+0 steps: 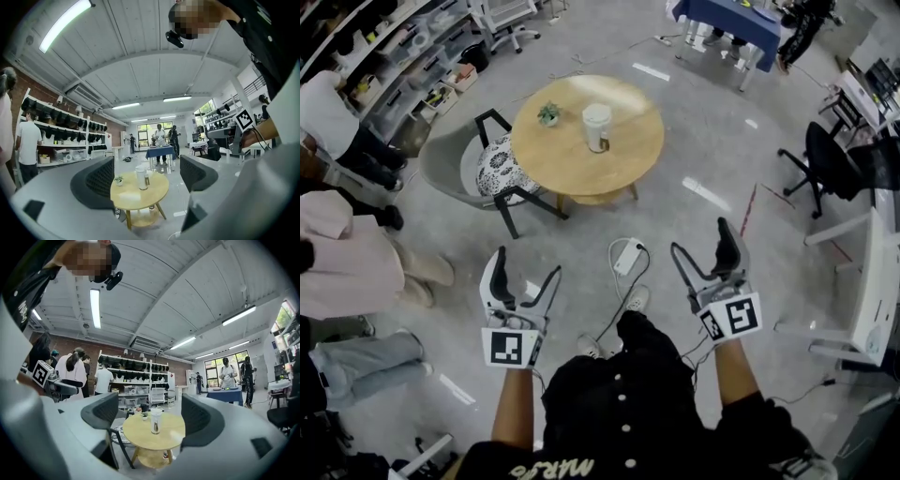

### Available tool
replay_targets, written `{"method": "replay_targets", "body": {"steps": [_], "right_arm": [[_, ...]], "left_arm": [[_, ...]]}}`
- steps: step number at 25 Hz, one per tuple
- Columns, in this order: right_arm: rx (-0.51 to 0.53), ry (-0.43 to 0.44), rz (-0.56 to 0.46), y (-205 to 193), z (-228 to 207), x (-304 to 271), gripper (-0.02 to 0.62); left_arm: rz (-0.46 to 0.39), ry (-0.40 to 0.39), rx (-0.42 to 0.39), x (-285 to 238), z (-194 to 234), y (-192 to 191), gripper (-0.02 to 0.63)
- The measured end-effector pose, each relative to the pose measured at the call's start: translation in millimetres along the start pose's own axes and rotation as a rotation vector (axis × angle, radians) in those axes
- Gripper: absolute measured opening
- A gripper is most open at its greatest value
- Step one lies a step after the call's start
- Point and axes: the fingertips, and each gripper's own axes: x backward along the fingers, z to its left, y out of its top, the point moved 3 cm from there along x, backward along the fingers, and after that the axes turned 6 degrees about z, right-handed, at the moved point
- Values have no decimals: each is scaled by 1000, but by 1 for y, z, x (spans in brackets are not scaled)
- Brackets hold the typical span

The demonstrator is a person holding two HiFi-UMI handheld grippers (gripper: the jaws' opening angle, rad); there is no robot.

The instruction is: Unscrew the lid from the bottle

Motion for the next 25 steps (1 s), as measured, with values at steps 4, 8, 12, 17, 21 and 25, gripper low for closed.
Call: {"method": "replay_targets", "body": {"steps": [4,8,12,17,21,25], "right_arm": [[-2,36,-4,2,-38,-40,417],[3,70,-16,10,-77,-75,419],[3,115,-28,15,-107,-104,420],[7,164,-28,14,-129,-132,422],[1,186,-25,11,-138,-153,422],[8,187,-2,3,-144,-177,423]], "left_arm": [[-42,-27,16,-51,-3,12,419],[-32,10,-6,-98,-5,25,419],[-14,32,-26,-135,-14,34,419],[68,42,-38,-165,-18,14,419],[89,37,-40,-186,-16,8,419],[95,24,-41,-209,-4,0,419]]}}
